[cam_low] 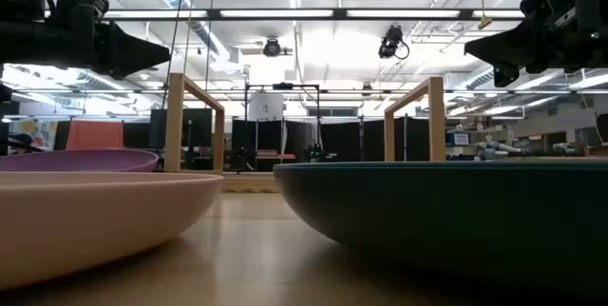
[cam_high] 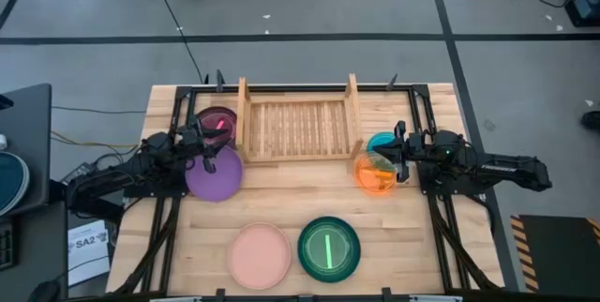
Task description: Place and stack plates onto a shelf
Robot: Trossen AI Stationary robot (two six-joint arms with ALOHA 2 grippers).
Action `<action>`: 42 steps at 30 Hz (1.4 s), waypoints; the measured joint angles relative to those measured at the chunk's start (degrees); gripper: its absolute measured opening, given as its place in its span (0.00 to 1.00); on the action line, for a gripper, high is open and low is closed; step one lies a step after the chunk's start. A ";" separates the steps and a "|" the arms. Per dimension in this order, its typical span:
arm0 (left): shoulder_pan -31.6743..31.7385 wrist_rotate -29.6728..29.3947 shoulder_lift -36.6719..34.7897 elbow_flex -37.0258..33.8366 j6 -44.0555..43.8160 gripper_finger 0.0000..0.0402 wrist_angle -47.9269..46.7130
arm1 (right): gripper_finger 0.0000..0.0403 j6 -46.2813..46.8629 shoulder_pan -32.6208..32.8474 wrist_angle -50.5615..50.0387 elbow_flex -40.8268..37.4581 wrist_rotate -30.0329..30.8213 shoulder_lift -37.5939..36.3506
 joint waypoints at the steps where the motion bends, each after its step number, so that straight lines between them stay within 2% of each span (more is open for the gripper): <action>1: 0.00 0.00 0.00 0.01 0.02 0.34 0.00 | 0.03 0.00 -0.02 0.00 0.01 -0.01 0.00; 34: 0.00 0.02 0.00 0.00 0.00 0.34 0.00 | 0.03 0.06 0.00 0.47 -0.01 0.01 0.00; 42: 0.00 0.00 0.00 0.02 0.00 0.34 0.26 | 0.04 4.91 0.00 1.46 -0.01 -0.01 0.00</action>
